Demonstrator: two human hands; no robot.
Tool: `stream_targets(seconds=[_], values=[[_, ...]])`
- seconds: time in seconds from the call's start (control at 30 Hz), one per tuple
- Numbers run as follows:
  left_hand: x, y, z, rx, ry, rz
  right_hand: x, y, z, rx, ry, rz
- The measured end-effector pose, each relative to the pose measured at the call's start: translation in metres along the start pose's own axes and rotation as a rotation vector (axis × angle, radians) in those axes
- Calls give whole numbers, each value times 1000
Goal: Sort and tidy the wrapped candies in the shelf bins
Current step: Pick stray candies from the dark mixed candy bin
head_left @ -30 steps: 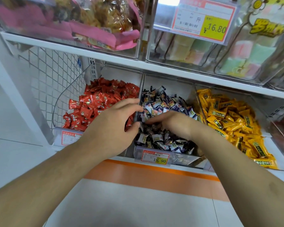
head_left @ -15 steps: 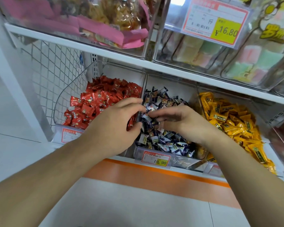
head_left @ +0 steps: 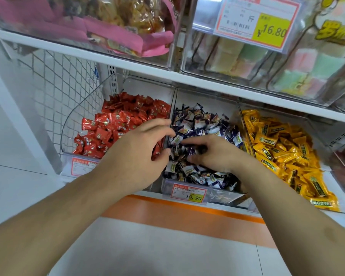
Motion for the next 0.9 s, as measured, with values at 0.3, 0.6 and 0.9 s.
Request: stream_targets(seconds=[0.3,0.6,0.9], values=[[1,0,1,9,21,-2,-13,1,-5,-46,60,-57],[0,0,1,0,30,3,-10,19,10,-68,-183,209],[1,0,1,-14,20,9,7,12,6,-19,105,227]])
Point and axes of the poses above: each hand's wrist, its own y-axis away from the middle knuckle, its own x-axis out of the palm, z = x × y, the point moved 4 cm from there along -y, towards the middle knuckle, and after that the axes turned 6 degrees about -z, right-handed, at the moved point
